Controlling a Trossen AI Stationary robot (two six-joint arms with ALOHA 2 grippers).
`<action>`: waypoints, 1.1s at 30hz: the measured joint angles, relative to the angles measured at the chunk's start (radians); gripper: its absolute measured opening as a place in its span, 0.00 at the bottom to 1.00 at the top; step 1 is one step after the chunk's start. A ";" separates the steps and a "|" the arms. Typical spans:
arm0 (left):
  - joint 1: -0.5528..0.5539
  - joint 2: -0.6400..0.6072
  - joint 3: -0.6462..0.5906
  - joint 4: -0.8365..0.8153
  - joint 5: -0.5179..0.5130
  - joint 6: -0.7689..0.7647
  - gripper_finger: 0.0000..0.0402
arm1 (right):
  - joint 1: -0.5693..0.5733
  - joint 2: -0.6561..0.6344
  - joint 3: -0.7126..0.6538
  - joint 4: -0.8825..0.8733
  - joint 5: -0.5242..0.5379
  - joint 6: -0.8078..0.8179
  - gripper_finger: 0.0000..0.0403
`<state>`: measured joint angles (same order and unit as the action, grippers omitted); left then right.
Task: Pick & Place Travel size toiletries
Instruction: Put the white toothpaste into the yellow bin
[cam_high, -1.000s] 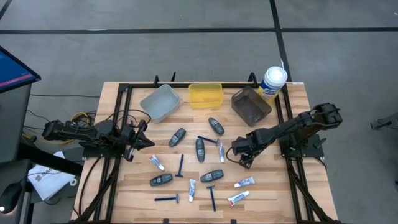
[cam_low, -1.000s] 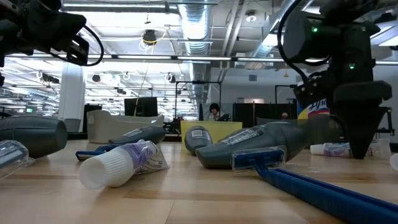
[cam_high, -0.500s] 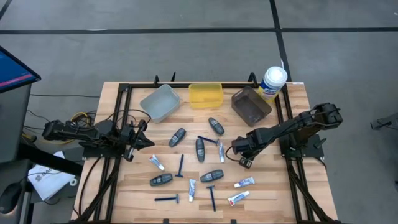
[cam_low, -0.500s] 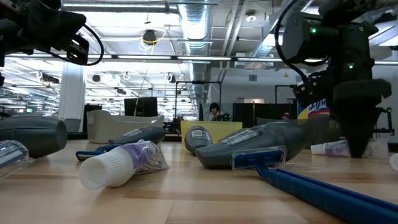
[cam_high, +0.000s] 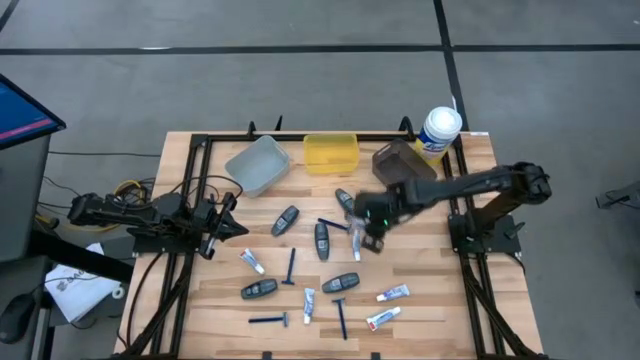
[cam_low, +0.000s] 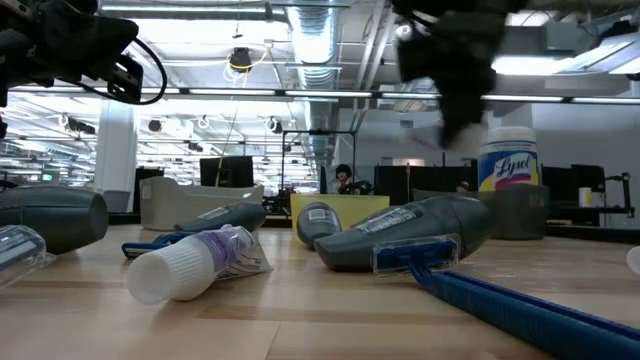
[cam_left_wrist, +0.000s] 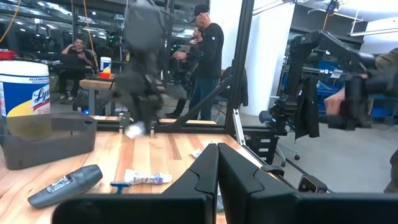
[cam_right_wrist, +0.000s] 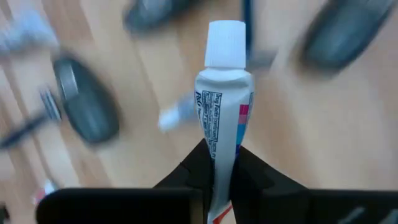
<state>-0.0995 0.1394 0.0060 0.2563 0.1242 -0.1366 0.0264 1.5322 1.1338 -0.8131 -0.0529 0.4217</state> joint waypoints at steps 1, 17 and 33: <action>0.000 0.000 0.000 0.000 0.000 0.000 0.00 | -0.030 0.000 0.031 0.000 0.002 -0.024 0.08; 0.000 0.014 0.000 0.003 0.005 0.000 0.00 | -0.513 0.265 0.463 0.094 -0.002 -0.072 0.08; 0.000 0.031 0.000 0.016 0.004 0.000 0.00 | -0.579 0.601 0.691 -0.161 0.100 -0.017 0.09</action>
<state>-0.0994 0.1703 0.0059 0.2725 0.1280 -0.1368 -0.5530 2.1330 1.8244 -0.9743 0.0468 0.4045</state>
